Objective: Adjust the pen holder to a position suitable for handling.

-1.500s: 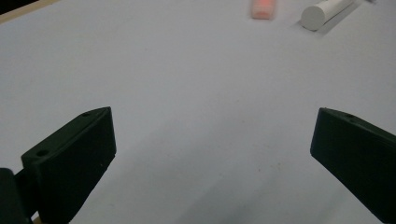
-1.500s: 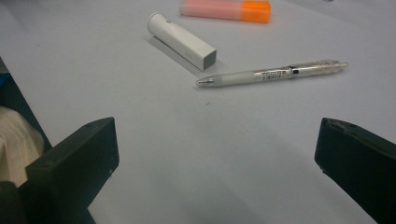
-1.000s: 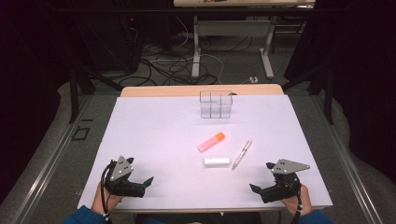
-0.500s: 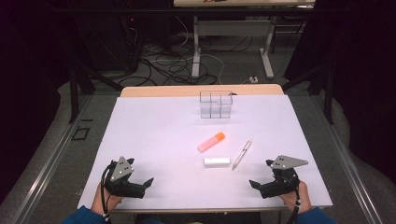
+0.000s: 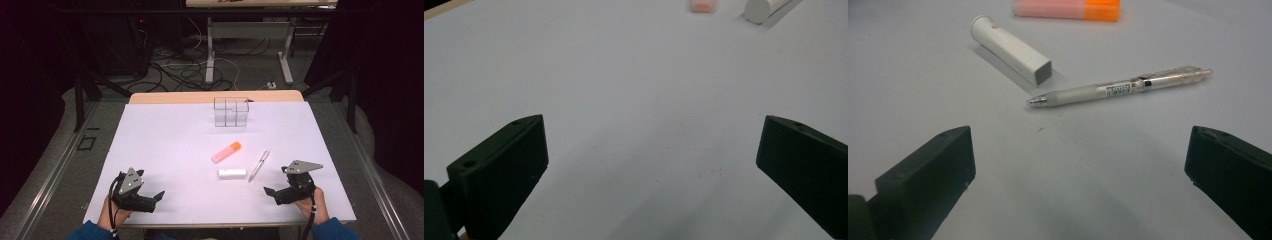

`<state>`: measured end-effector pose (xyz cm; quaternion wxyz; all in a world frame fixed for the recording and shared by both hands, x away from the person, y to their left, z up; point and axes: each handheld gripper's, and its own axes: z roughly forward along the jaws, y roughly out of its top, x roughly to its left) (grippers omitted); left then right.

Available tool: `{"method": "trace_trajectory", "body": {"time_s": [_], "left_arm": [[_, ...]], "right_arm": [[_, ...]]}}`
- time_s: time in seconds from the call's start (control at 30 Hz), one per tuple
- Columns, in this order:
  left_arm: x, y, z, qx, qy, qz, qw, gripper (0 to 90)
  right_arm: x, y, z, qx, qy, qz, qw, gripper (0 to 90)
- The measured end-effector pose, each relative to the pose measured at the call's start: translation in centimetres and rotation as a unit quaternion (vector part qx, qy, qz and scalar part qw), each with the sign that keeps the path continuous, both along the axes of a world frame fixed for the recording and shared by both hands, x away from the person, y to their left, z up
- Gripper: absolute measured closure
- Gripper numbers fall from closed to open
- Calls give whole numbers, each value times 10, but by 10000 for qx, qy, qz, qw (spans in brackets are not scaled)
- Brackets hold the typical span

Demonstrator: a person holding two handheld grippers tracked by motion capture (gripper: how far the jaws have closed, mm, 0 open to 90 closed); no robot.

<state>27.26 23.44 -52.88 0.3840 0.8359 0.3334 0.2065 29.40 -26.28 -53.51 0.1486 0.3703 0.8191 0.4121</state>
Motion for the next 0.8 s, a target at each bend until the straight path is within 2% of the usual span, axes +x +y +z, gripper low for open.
{"method": "trace_trajectory", "body": {"time_s": [0.07, 0.1, 0.13, 0.3, 0.47, 0.7, 0.8], "left_arm": [[0, 0, 0, 3, -1, -2, 10000, 2], [0, 0, -1, -18, -56, 34, 10000, 3], [1, 0, -1, -22, -34, 19, 10000, 3], [1, -1, -1, 25, 31, 15, 10000, 2], [2, -1, -2, 49, -1, 17, 10000, 2], [1, -2, -2, 43, 65, 20, 10000, 2], [1, -2, -2, 41, 58, 14, 10000, 2]], "right_arm": [[4, 0, 0, -17, 63, -4, 10000, 0], [5, 0, -1, 66, 17, -32, 10000, 0], [7, -1, 0, 1, 5, -44, 10000, 0], [17, -1, 1, 61, 15, -86, 9999, 0], [26, 0, 0, 48, 67, -114, 9999, 0], [38, 1, -1, -34, -3, -148, 9999, 6], [42, 1, 0, 7, -26, -142, 9999, 25]]}}
